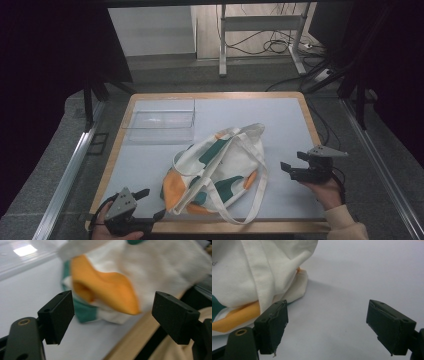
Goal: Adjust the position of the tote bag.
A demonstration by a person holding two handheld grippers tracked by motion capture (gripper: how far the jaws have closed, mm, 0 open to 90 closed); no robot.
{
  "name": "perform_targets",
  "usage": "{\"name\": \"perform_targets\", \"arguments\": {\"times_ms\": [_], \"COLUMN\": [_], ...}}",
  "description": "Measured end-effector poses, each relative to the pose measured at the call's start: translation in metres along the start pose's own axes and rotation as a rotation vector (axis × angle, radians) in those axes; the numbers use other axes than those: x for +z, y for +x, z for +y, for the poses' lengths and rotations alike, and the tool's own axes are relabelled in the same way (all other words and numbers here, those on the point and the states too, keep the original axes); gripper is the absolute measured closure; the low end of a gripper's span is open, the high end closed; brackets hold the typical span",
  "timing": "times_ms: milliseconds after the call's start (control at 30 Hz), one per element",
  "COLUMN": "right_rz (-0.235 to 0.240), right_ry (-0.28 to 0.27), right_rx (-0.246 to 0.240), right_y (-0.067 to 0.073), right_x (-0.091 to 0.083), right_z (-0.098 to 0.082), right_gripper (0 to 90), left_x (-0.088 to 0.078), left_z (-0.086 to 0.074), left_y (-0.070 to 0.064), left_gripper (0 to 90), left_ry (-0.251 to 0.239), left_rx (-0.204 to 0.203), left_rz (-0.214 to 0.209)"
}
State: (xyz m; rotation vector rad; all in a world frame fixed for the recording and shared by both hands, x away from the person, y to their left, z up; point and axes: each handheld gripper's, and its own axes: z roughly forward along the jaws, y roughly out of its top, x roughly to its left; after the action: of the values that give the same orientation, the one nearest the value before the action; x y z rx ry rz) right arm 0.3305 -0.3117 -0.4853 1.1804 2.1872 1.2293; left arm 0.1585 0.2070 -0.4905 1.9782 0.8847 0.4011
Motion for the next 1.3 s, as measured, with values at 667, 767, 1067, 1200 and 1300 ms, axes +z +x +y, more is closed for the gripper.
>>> {"name": "perform_targets", "arguments": {"times_ms": [667,767,1067,1200,1300], "right_rz": [0.006,0.009,0.030,0.071,0.096], "right_ry": [0.024,0.025,-0.004,-0.043,-0.046], "right_rx": [0.031,0.031,-0.032,-0.081,-0.094], "right_y": [-0.002,0.000,0.003,0.007,0.007], "right_x": [0.006,0.007,0.014,0.017,0.021], "right_z": [-0.003,-0.002,0.016,0.039,0.048], "right_gripper": [17.6,17.7,20.1,23.1,23.6], "left_x": [0.025,0.029,0.025,0.024,0.024], "left_z": [0.001,0.005,0.007,0.006,0.006], "left_y": [-0.038,-0.035,-0.022,-0.017,-0.016], "left_gripper": [36.2,53.7,79.2,79.4,79.4], "left_ry": [0.021,0.002,-0.032,-0.032,-0.034], "left_rx": [0.151,0.130,0.094,0.067,0.064], "left_rz": [-0.038,-0.023,-0.075,-0.095,-0.097]}}
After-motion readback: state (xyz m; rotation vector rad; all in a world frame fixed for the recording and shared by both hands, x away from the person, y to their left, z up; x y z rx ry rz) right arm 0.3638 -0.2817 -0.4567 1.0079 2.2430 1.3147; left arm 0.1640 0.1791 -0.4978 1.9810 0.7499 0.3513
